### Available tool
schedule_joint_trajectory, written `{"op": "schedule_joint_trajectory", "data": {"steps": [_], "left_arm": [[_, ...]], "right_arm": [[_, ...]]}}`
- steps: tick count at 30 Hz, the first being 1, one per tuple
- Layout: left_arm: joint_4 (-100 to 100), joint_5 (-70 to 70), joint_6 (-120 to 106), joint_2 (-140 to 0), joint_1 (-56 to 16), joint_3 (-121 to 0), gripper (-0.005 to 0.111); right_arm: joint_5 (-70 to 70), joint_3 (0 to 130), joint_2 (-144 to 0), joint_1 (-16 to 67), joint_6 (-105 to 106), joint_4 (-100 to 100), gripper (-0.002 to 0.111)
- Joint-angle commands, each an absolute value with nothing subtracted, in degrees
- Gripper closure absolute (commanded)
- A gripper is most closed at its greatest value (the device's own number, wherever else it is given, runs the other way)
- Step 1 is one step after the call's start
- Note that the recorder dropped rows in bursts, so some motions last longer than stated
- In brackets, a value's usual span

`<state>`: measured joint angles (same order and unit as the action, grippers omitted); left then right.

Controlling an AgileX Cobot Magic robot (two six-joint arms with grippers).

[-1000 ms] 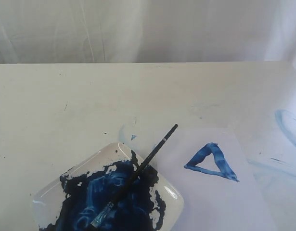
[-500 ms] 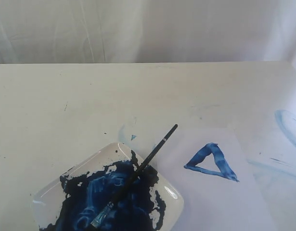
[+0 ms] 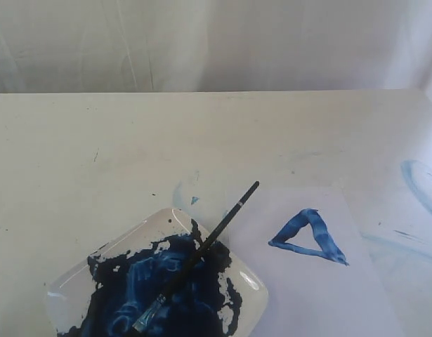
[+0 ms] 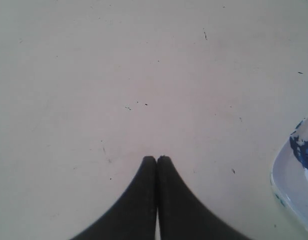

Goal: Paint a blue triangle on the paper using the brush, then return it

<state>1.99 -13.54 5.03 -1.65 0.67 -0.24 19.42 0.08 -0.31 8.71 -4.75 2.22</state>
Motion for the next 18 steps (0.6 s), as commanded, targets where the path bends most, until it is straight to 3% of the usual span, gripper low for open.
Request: {"op": "schedule_joint_trajectory", "data": {"steps": [1, 18], "left_arm": [[2.5, -13.8, 4.9, -1.4, 0.4, 0.0, 0.107], [2.5, -13.8, 4.9, -1.4, 0.4, 0.0, 0.107]], "right_arm": [[19.2, 0.0, 0.0, 6.8, -4.9, 2.3, 0.108], [19.3, 0.0, 0.0, 5.7, -4.9, 2.1, 0.108]]}}
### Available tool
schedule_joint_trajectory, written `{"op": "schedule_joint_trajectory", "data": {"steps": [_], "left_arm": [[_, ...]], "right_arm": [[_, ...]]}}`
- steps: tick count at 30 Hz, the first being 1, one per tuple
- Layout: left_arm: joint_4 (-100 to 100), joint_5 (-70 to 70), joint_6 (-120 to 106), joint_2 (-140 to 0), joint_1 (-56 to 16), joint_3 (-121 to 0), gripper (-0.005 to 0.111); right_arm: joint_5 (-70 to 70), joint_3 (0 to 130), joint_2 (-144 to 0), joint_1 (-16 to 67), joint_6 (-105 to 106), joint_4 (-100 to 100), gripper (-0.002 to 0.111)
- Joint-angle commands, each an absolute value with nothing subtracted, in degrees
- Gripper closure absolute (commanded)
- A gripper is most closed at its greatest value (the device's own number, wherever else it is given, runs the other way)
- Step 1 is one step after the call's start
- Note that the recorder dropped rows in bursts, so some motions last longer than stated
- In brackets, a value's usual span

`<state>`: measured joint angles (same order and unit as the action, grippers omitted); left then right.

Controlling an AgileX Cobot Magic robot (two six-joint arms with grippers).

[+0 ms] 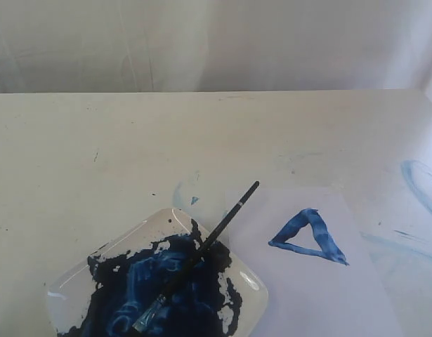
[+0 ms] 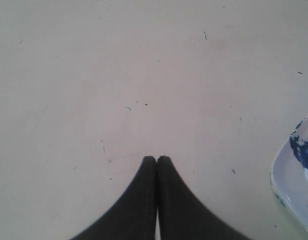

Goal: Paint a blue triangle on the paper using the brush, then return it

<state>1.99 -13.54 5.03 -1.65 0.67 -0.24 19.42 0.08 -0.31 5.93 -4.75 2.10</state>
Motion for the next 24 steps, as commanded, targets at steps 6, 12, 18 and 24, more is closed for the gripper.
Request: {"op": "schedule_joint_trajectory", "data": {"steps": [6, 12, 18, 24], "left_arm": [[2.5, -13.8, 4.9, -1.4, 0.4, 0.0, 0.107], [2.5, -13.8, 4.9, -1.4, 0.4, 0.0, 0.107], [2.5, -13.8, 4.9, -1.4, 0.4, 0.0, 0.107], [2.5, -13.8, 4.9, -1.4, 0.4, 0.0, 0.107]], "right_arm": [[19.3, 0.0, 0.0, 5.7, -4.9, 2.1, 0.108], [19.2, 0.0, 0.0, 5.7, -4.9, 2.1, 0.108], [19.2, 0.0, 0.0, 5.7, -4.9, 2.1, 0.108], [20.1, 0.0, 0.0, 5.7, -4.3, 2.4, 0.108]]}}
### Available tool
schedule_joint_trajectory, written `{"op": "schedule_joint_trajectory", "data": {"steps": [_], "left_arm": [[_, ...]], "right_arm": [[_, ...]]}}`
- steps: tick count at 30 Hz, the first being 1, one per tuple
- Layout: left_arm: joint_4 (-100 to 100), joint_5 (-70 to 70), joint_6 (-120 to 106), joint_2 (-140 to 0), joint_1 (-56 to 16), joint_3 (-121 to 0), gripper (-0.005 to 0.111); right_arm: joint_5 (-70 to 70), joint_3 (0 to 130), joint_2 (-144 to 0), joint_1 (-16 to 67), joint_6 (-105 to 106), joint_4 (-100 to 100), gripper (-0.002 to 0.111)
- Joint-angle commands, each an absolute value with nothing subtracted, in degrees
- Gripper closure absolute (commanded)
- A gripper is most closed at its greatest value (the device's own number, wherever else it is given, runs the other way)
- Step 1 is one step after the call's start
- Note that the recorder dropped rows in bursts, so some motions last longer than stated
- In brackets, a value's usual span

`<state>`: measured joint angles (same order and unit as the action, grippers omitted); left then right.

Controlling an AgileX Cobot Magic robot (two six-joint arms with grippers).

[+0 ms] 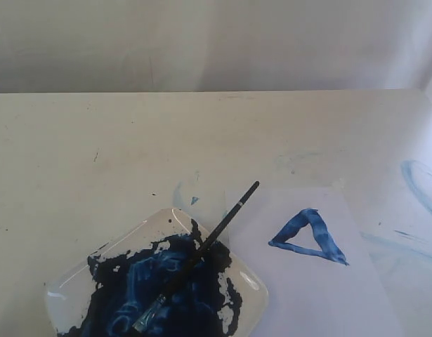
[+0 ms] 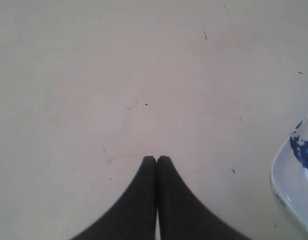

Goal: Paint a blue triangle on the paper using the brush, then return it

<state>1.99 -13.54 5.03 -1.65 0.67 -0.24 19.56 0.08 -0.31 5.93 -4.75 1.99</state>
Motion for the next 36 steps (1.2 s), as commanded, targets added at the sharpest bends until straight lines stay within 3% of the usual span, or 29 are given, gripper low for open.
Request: {"op": "schedule_joint_trajectory", "data": {"steps": [1, 8, 36], "left_arm": [[2.5, -13.8, 4.9, -1.4, 0.4, 0.0, 0.107], [2.5, -13.8, 4.9, -1.4, 0.4, 0.0, 0.107], [2.5, -13.8, 4.9, -1.4, 0.4, 0.0, 0.107]], "right_arm": [[20.1, 0.0, 0.0, 5.7, -3.3, 2.4, 0.108], [20.1, 0.0, 0.0, 5.7, 5.4, 2.4, 0.108], [20.1, 0.0, 0.0, 5.7, 5.3, 2.4, 0.108]]}}
